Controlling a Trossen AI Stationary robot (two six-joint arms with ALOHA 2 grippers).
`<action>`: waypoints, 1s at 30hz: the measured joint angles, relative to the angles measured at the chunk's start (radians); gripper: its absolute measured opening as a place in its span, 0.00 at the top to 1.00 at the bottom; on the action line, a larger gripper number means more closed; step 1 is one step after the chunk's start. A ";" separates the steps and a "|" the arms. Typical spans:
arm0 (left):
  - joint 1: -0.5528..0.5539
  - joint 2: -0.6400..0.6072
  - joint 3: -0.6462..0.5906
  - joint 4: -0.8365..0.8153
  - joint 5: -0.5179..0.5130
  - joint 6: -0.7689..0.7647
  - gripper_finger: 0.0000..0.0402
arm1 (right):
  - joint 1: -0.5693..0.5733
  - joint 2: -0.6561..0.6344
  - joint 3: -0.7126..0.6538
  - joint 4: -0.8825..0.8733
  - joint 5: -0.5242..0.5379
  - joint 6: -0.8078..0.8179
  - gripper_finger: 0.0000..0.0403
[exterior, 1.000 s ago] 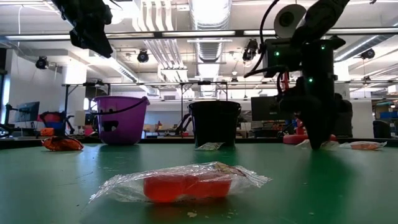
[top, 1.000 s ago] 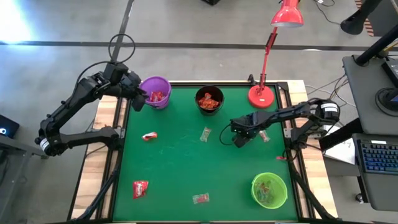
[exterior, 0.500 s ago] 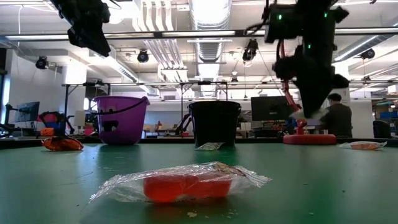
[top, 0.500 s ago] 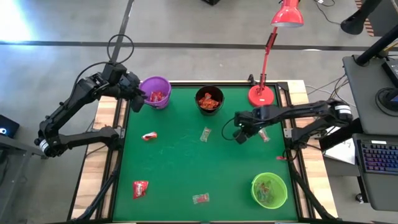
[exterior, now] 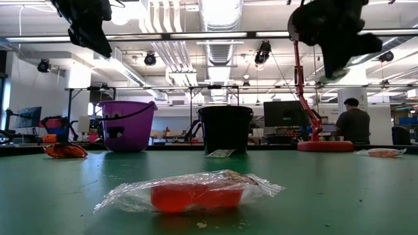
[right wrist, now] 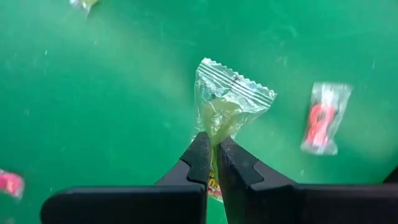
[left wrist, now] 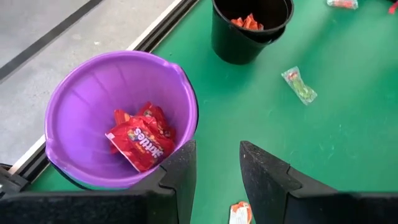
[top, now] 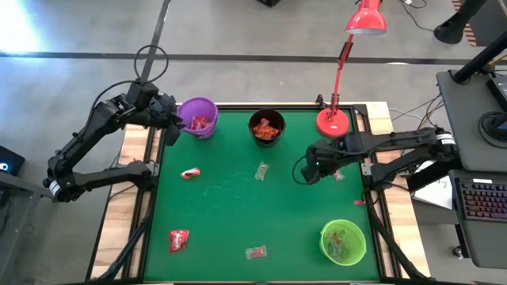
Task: Sort candy
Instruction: Put the green gummy into the green bucket
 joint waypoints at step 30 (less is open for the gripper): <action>-0.002 -0.064 0.000 -0.058 0.156 0.159 0.74 | 0.671 0.293 0.444 -0.232 0.021 0.848 0.97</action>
